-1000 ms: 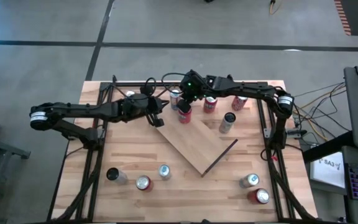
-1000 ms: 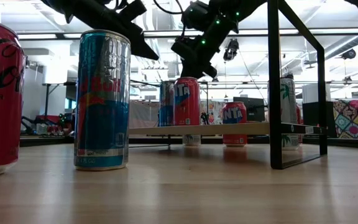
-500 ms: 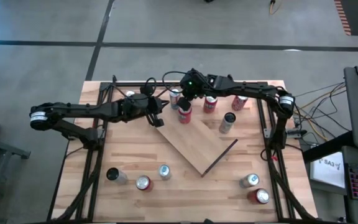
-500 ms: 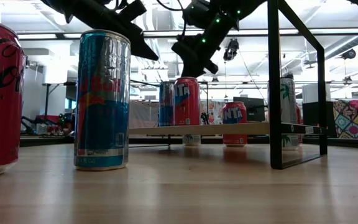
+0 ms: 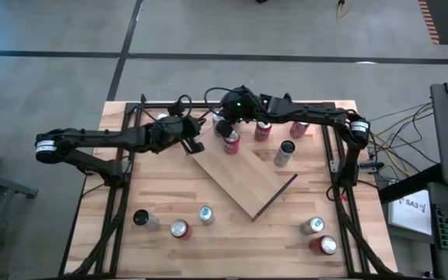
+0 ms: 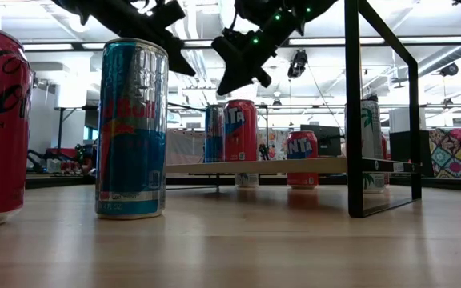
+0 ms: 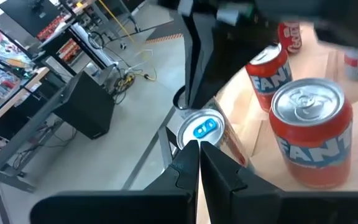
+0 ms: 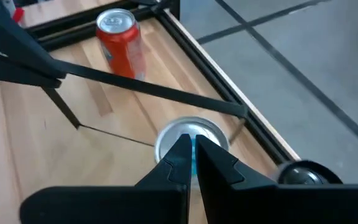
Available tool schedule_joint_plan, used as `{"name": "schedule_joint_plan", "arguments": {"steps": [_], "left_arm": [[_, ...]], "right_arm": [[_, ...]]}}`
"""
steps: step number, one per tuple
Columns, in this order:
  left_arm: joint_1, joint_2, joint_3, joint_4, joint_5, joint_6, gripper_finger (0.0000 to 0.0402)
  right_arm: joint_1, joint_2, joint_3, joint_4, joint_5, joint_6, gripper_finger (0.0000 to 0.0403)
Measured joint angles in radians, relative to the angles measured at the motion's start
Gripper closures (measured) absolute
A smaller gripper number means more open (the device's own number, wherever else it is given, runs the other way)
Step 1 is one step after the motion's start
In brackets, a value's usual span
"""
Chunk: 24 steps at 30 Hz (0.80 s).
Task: Place canned beverage on shelf
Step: Put the center blue soda can on the shelf
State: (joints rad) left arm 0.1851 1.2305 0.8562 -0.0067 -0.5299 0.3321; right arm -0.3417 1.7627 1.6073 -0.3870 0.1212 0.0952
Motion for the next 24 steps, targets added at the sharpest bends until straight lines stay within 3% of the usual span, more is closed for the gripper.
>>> {"name": "schedule_joint_plan", "arguments": {"steps": [6,24], "left_arm": [[0.0,-0.04,0.0,-0.011,0.0,0.0,0.0402],[0.0,-0.072,-0.001,-0.019,0.003,-0.008,0.0402]], "right_arm": [[0.01,0.032,0.0,0.06,-0.051,0.012,0.039],[0.019,0.078,0.0,0.071,-0.047,0.018,0.039]]}}
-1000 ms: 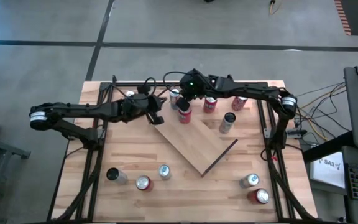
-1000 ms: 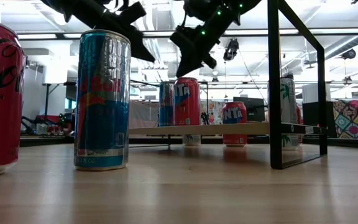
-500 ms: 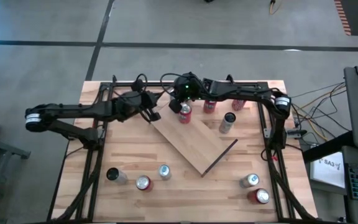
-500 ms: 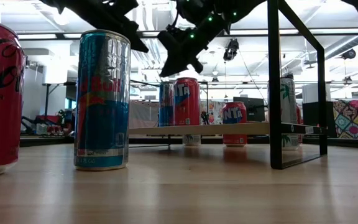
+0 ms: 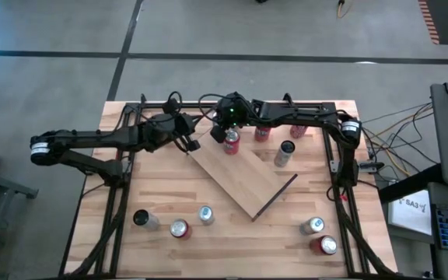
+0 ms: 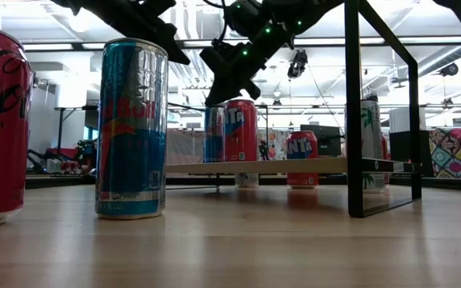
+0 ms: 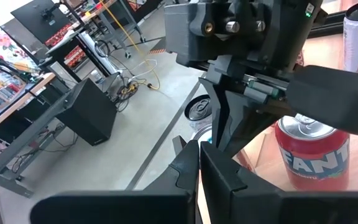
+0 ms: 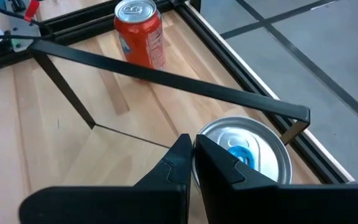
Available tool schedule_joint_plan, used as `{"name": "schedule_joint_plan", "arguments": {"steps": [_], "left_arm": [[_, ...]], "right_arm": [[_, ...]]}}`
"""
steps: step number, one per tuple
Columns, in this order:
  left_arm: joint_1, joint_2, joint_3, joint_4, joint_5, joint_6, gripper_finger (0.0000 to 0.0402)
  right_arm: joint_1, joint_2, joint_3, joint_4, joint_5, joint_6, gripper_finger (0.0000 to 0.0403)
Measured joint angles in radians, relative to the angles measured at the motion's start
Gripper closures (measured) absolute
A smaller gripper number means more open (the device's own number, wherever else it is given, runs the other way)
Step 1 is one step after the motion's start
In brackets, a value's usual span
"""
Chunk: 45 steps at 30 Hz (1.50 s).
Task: Place canned beverage on shelf
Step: Put the center blue soda can on the shelf, then adjust the orange soda can
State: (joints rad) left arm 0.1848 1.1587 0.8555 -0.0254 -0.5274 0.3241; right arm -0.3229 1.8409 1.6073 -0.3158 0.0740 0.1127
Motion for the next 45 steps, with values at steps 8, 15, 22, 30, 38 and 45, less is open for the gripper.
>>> {"name": "schedule_joint_plan", "arguments": {"steps": [8,15,22,30,38,45], "left_arm": [[0.0,0.0,-0.001,0.0,0.001,0.0,0.0402],[0.0,0.0,-0.001,0.0,0.001,0.0,0.0402],[0.0,0.0,-0.001,0.0,0.003,0.0,0.0402],[0.0,0.001,-0.002,-0.009,0.006,0.0,0.0402],[0.0,0.001,-0.002,-0.027,0.007,0.0,0.0402],[-0.016,0.001,-0.002,-0.054,0.009,-0.021,0.0402]], "right_arm": [[0.002,-0.014,0.0,-0.026,-0.003,0.008,0.039],[0.002,-0.019,0.0,-0.02,-0.003,0.008,0.039],[0.002,-0.021,0.0,-0.02,-0.003,0.003,0.039],[0.002,-0.024,0.017,-0.011,-0.003,-0.011,0.039],[0.005,-0.037,0.02,-0.022,-0.003,-0.032,0.039],[0.026,-0.087,0.024,-0.085,-0.003,-0.036,0.039]]}}
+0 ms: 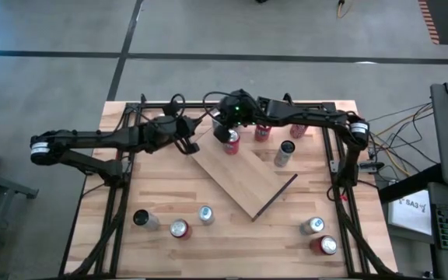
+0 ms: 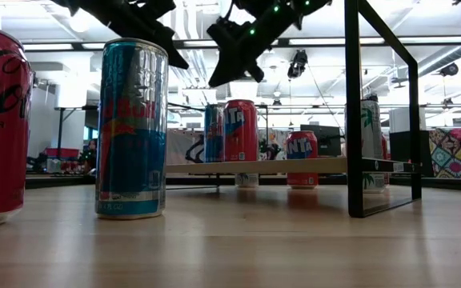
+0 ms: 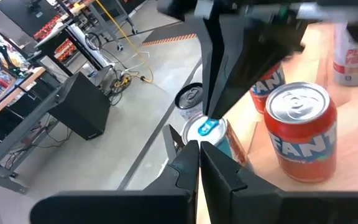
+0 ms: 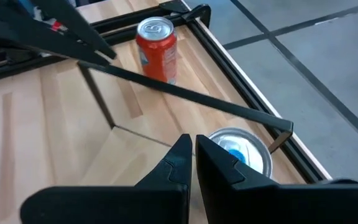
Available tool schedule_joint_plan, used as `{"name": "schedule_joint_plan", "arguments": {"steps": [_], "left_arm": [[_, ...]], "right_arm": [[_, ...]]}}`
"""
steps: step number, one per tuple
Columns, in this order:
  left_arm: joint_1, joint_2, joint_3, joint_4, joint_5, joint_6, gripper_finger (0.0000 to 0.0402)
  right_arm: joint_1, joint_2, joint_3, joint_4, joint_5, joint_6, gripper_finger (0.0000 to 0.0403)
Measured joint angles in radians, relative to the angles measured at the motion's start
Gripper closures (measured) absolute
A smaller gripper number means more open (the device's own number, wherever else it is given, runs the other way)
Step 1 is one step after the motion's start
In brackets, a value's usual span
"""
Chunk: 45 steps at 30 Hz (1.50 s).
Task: Place canned beverage on shelf
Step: Adjust the orange soda can
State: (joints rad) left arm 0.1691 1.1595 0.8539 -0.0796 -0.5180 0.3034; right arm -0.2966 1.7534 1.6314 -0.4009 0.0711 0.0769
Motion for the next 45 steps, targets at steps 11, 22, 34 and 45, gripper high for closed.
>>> {"name": "schedule_joint_plan", "arguments": {"steps": [11,22,34,45], "left_arm": [[-0.086,-0.013,0.0,-0.008,-0.001,-0.007,0.0402],[-0.176,-0.013,0.0,-0.007,-0.004,-0.009,0.0402],[-0.23,-0.013,0.0,-0.007,-0.004,-0.013,0.0402],[-0.23,-0.014,0.0,-0.007,-0.004,-0.013,0.0402]], "right_arm": [[0.093,-0.091,0.0,-0.174,0.0,0.013,0.039],[0.179,-0.113,-0.002,-0.318,-0.022,0.117,0.039],[0.203,-0.109,-0.051,-0.331,-0.026,0.161,0.039],[0.169,-0.108,-0.15,-0.263,-0.019,0.134,0.039]]}}
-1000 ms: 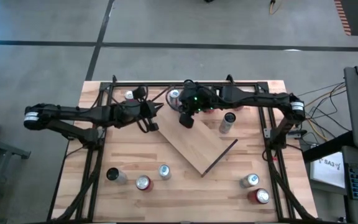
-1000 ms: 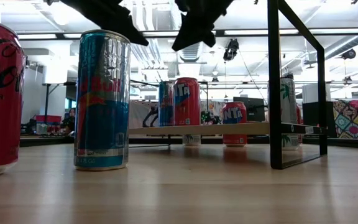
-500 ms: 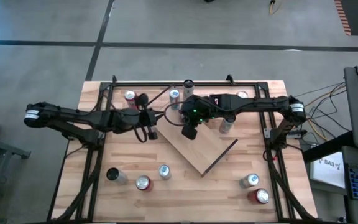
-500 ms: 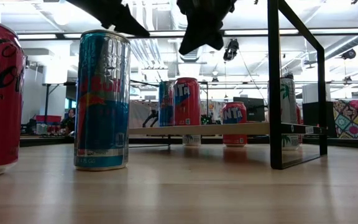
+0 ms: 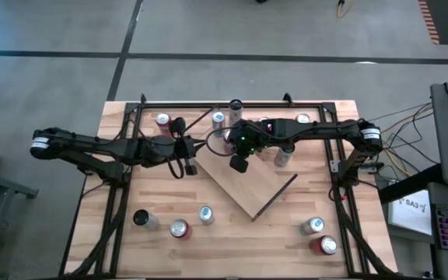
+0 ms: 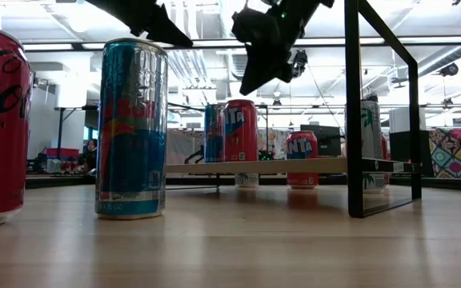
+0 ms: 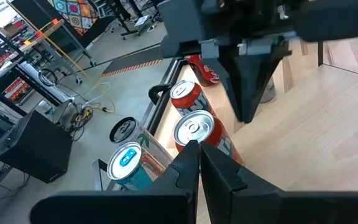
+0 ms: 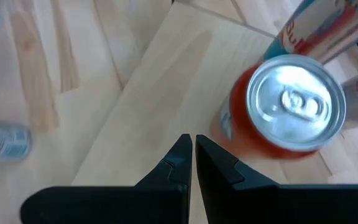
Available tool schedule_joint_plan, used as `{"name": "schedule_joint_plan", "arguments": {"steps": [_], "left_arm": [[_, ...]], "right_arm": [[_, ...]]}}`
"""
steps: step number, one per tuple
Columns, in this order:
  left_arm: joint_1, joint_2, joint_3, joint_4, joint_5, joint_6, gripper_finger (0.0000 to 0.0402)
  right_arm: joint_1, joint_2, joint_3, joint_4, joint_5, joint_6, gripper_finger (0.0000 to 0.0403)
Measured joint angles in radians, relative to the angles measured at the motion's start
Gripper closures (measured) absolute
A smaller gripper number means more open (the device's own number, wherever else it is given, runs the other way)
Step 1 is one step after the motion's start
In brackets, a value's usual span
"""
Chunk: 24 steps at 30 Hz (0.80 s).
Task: Place canned beverage on shelf
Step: Adjust the orange soda can
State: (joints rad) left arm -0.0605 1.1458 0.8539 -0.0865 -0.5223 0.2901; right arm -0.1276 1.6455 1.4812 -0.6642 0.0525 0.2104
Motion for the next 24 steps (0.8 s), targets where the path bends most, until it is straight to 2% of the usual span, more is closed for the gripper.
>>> {"name": "schedule_joint_plan", "arguments": {"steps": [5,24], "left_arm": [[0.0,0.0,0.0,0.0,0.0,0.0,0.0402],[0.0,0.0,0.0,0.0,0.0,0.014,0.0402]], "right_arm": [[-0.022,0.0,-0.026,0.056,0.0,-0.004,0.039],[-0.056,0.0,-0.029,0.072,0.025,-0.029,0.039]]}}
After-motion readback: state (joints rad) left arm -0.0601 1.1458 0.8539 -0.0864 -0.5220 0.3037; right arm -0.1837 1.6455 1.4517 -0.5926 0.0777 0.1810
